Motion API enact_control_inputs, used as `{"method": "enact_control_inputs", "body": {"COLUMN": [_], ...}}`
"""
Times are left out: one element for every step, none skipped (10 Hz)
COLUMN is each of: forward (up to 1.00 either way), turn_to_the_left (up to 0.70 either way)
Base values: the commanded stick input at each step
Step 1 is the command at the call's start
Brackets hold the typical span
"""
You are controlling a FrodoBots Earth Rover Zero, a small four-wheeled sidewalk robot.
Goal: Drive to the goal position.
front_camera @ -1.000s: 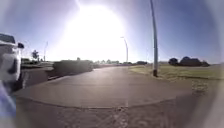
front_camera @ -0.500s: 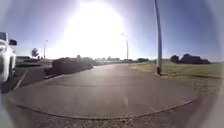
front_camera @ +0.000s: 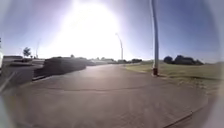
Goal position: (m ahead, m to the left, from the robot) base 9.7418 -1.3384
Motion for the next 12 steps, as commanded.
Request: {"method": "enact_control_inputs", "body": {"forward": [0.7,0.7,0.7,0.7,0.7,0.7,0.7,0.7,0.7,0.7,0.7,0.7], "turn_to_the_left": [-0.26,0.0,0.0,0.0,0.0,0.0,0.0,0.0,0.0,0.0,0.0,0.0]}}
